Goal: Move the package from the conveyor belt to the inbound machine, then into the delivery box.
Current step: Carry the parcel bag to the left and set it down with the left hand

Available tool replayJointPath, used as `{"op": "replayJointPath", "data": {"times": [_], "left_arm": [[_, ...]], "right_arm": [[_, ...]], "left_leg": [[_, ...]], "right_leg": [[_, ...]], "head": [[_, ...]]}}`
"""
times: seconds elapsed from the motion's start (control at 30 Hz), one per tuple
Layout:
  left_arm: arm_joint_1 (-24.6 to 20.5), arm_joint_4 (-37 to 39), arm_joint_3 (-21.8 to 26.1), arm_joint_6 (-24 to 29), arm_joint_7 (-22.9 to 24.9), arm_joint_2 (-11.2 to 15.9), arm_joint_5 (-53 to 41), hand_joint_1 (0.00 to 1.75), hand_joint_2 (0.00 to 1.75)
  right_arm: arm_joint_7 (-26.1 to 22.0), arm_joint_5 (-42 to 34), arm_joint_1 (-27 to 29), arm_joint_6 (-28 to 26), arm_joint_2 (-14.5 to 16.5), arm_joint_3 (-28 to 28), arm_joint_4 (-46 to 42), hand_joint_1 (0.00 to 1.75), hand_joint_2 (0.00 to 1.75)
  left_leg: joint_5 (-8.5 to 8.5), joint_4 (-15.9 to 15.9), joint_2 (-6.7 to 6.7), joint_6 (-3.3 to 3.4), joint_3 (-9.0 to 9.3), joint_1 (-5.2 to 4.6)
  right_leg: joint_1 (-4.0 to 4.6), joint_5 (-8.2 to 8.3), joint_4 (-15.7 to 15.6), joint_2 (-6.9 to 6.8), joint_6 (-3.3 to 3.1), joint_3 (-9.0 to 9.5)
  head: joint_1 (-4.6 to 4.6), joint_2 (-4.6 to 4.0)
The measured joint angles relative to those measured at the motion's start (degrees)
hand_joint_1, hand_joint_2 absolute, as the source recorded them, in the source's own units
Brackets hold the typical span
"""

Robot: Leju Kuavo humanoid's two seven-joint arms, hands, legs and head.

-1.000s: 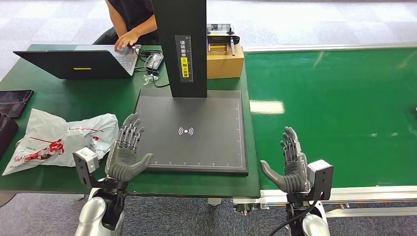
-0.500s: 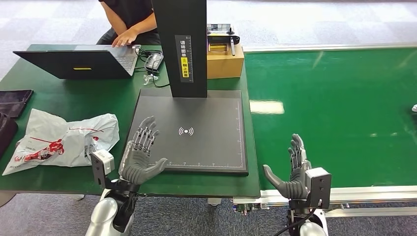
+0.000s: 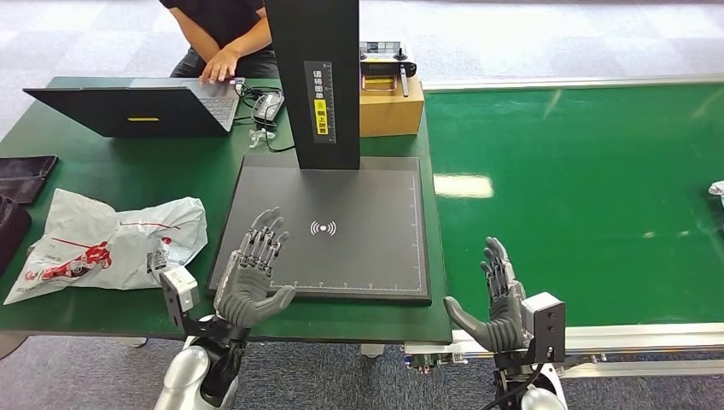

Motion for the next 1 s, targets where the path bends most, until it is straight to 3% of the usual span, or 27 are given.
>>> {"op": "replayJointPath", "data": {"times": [0.4,1.0], "left_arm": [[2.37,-0.04,0.92,-0.45,0.17,0.01,1.54,0.00,1.75],[6.88,-6.74,3.83,0.43,3.98,0.01,-2.46,0.00,1.75]], "right_arm": [[2.80,-0.10,-2.01,0.05,-1.37,2.42,1.61,0.00,1.75],[0.50,-2.14,-4.22,2.55,-2.78,1.39,5.66,0.00,1.75]], "left_leg": [[0.00,0.00,-0.02,0.00,0.00,0.00],[0.00,0.00,-0.01,0.00,0.02,0.00]], "right_leg": [[0.00,0.00,0.00,-0.02,0.00,0.01],[0.00,-0.01,0.00,-0.01,0.01,0.00]], "head": [[0.00,0.00],[0.00,0.00]]}}
